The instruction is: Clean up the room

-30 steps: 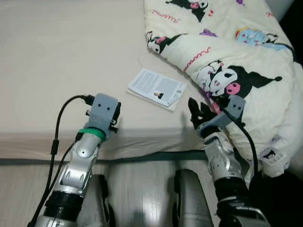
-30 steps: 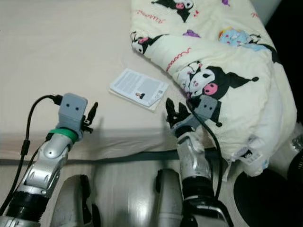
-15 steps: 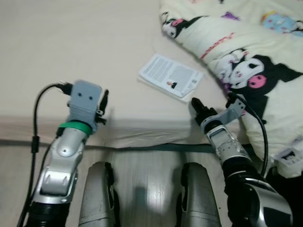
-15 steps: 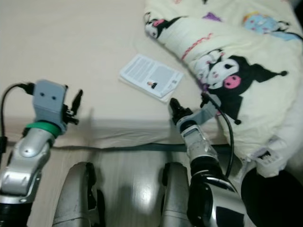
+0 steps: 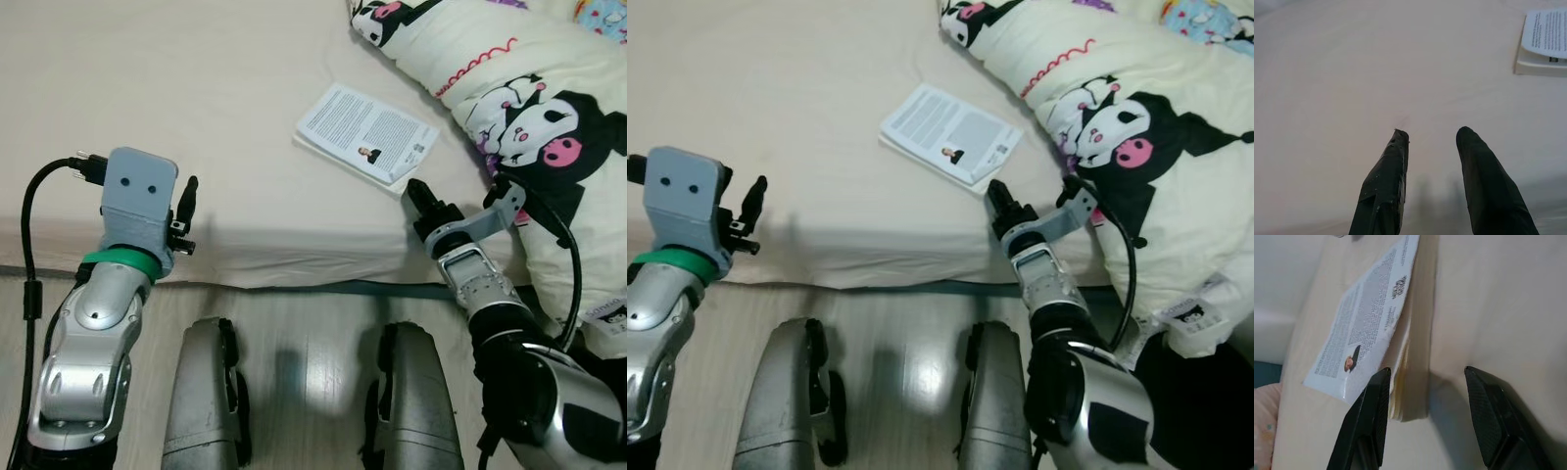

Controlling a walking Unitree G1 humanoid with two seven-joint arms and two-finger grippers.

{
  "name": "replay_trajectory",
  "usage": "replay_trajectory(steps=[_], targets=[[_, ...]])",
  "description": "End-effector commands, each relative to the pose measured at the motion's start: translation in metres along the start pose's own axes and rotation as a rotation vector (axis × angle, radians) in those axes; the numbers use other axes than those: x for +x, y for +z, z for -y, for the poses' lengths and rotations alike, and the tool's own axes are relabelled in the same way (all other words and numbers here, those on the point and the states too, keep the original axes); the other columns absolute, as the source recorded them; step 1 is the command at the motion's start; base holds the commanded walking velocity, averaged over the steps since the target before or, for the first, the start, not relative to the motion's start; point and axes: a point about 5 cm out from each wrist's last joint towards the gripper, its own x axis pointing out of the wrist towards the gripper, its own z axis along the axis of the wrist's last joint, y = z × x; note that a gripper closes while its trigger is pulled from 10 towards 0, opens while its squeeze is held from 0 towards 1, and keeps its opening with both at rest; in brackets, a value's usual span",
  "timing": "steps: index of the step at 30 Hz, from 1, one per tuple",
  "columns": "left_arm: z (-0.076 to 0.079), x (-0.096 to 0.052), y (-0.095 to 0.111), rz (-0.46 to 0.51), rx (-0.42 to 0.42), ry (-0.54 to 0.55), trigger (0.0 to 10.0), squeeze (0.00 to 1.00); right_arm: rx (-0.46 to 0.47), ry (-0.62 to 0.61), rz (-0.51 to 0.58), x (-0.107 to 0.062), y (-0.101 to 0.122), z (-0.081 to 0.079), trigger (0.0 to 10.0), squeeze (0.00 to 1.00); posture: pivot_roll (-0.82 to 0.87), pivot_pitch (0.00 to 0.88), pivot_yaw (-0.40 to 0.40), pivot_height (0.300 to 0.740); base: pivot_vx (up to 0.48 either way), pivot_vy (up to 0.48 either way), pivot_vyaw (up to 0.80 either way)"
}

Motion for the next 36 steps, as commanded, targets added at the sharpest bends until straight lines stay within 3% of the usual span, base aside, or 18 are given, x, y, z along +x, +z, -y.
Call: replay_trajectory(steps=[1,9,10,11,12,13,14,22,29,30,36], targets=[[-0.003,-0.005,-0.004,-0.028,0.006,0.009,10.0,0.0,0.041,-0.026,-0.046,-0.005,-0.015,0.008,10.0,0.0,0.24,0.461,0.105,0.567,0.0,0.0,0.0],[-0.008,-0.01,-0.003,-0.042,0.021,0.02,10.0,0.0,0.045,0.016,-0.056,0.001,-0.014,-0.002,9.5,0.0,0.28,0.462,0.11,0.567,0.0,0.0,0.0],[-0.009,-0.011,-0.002,-0.045,0.025,0.022,10.0,0.0,0.044,0.033,-0.066,0.004,-0.014,-0.007,7.7,0.0,0.28,0.46,0.112,0.567,0.0,0.0,0.0],[-0.009,-0.011,-0.002,-0.045,0.025,0.022,10.0,0.0,0.044,0.033,-0.066,0.004,-0.014,-0.007,7.7,0.0,0.28,0.46,0.112,0.567,0.0,0.0,0.0],[-0.01,-0.012,-0.002,-0.047,0.027,0.024,10.0,0.0,0.045,0.049,-0.073,0.006,-0.013,-0.011,3.2,0.0,0.28,0.456,0.112,0.567,0.0,0.0,0.0],[-0.01,-0.012,-0.002,-0.047,0.027,0.024,10.0,0.0,0.045,0.049,-0.073,0.006,-0.013,-0.011,3.2,0.0,0.28,0.456,0.112,0.567,0.0,0.0,0.0],[-0.01,-0.012,-0.001,-0.051,0.027,0.024,10.0,0.0,0.048,0.054,-0.077,0.007,-0.012,-0.013,0.2,0.0,0.28,0.452,0.113,0.567,0.0,0.0,0.0],[-0.008,-0.008,0.0,-0.054,0.018,0.018,10.0,0.0,0.071,0.067,-0.07,0.006,-0.007,-0.011,0.0,0.0,0.26,0.437,0.113,0.567,0.0,0.0,0.0],[-0.003,-0.002,0.002,-0.045,-0.006,0.011,10.0,0.0,0.098,0.169,-0.023,0.004,0.005,-0.012,0.0,0.0,0.22,0.4,0.1,0.567,0.0,0.0,0.0],[0.002,0.005,0.004,-0.025,-0.027,0.016,10.0,0.0,0.102,0.289,-0.004,0.005,0.013,-0.022,0.0,0.0,0.19,0.366,0.077,0.567,0.0,0.0,0.0],[0.007,0.011,0.006,-0.008,-0.046,0.018,10.0,0.0,0.101,0.389,-0.008,0.005,0.016,-0.03,0.0,0.0,0.17,0.337,0.056,0.567,0.0,0.0,0.0]])
